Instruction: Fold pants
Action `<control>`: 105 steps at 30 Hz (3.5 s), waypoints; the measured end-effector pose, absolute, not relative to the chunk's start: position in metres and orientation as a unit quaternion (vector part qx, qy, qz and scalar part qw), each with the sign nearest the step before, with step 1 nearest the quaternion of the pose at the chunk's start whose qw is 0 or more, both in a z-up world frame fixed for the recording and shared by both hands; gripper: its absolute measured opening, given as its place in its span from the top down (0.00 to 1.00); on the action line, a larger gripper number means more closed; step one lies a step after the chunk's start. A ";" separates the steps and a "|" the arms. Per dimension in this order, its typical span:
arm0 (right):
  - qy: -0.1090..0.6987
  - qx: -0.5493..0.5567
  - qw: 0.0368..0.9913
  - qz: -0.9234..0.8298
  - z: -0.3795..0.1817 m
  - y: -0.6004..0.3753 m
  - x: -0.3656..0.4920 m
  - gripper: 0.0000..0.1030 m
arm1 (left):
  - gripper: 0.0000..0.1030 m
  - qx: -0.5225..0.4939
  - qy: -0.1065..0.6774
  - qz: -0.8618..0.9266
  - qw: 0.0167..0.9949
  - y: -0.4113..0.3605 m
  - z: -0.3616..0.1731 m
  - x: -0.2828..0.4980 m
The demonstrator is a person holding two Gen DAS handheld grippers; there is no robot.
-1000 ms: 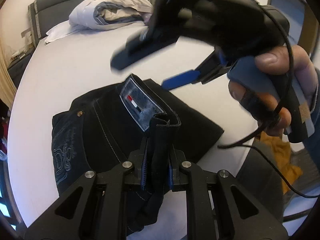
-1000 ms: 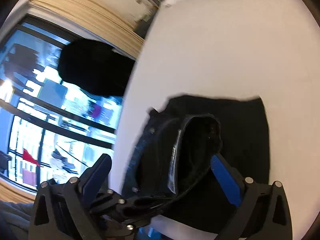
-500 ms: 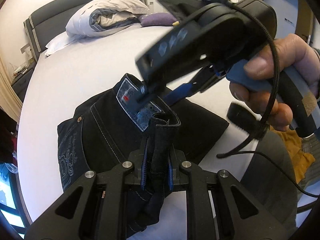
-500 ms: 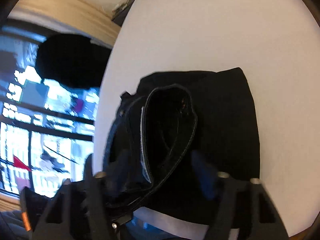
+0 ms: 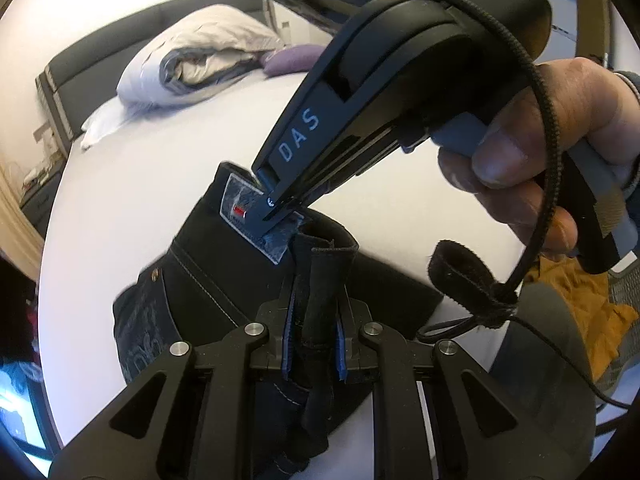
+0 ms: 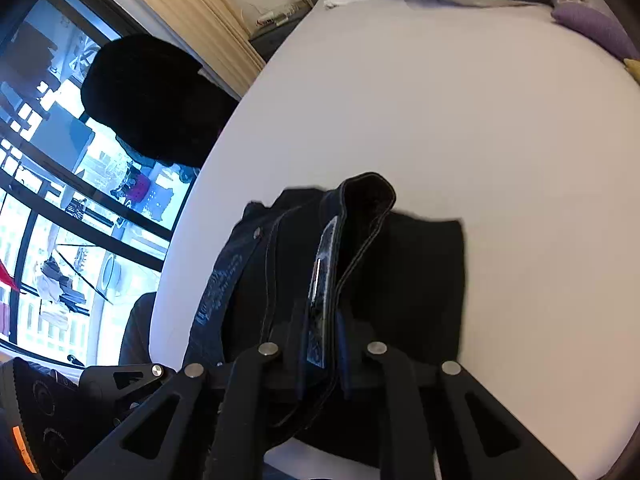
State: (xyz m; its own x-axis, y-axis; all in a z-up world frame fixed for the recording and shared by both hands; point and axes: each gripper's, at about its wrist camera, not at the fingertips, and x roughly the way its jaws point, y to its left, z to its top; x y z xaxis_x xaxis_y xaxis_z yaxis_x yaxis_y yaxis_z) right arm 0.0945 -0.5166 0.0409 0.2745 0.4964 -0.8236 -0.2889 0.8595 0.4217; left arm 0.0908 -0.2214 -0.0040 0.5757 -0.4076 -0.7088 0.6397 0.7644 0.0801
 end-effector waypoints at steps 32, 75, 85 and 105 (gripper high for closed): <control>0.537 0.232 0.781 0.219 -0.048 -0.590 0.070 0.48 | 0.22 0.079 0.393 -0.335 0.853 -0.202 -0.018 0.090; 0.539 0.285 0.705 0.362 -0.079 -0.537 0.090 0.99 | 0.82 -0.353 0.480 -0.386 0.705 -0.030 -0.151 0.236; 0.525 0.296 0.709 0.367 -0.074 -0.546 0.042 0.99 | 0.82 -0.217 0.485 -0.443 0.722 -0.066 -0.145 0.146; 0.529 0.270 0.752 0.285 -0.060 -0.541 0.107 0.22 | 0.01 -0.145 0.528 -0.277 0.790 -0.077 -0.123 0.207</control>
State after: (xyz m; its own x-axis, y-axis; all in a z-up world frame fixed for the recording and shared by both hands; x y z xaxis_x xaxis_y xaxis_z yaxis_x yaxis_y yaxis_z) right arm 0.1070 -0.5410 -0.0602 0.2771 0.7144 -0.6425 -0.1433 0.6919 0.7076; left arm 0.2070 -0.0771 -0.1227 0.2900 -0.5898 -0.7537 0.2847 0.8051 -0.5204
